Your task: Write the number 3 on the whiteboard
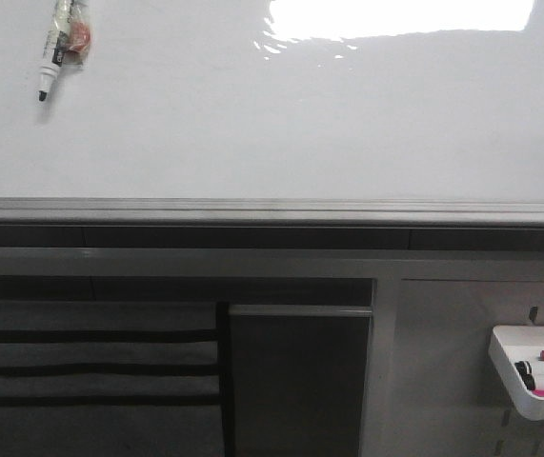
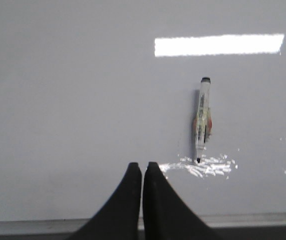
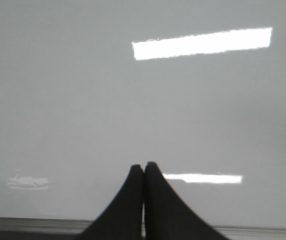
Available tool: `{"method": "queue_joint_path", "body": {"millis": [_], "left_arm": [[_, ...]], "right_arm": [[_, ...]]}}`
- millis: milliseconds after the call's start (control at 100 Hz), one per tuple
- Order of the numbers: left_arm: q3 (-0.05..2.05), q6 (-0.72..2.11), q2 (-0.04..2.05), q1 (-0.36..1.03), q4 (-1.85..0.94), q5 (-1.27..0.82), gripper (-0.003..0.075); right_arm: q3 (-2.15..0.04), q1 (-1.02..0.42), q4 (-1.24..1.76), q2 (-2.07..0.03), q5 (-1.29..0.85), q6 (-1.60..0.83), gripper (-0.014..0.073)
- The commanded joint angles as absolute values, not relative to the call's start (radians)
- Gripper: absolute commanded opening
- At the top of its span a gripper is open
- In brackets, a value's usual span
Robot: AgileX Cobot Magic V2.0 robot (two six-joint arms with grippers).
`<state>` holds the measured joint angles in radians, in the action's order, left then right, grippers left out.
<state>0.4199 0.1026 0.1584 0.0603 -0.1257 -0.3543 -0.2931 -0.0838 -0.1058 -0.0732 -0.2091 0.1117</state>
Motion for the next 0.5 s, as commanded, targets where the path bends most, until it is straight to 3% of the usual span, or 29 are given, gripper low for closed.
{"method": "queue_joint_path", "body": {"millis": [0, 200, 490], "left_arm": [[0.552, 0.160, 0.283, 0.059, -0.109, -0.436, -0.0020], [0.654, 0.183, 0.441, 0.059, -0.114, -0.472, -0.0020], [0.654, 0.183, 0.542, 0.059, -0.129, -0.415, -0.0020]], "right_arm": [[-0.390, -0.077, -0.138, -0.173, -0.209, 0.100, -0.0069], [-0.477, -0.077, -0.208, -0.344, -0.253, 0.100, -0.0069], [-0.477, -0.077, -0.208, -0.405, -0.216, 0.100, -0.0069]]}}
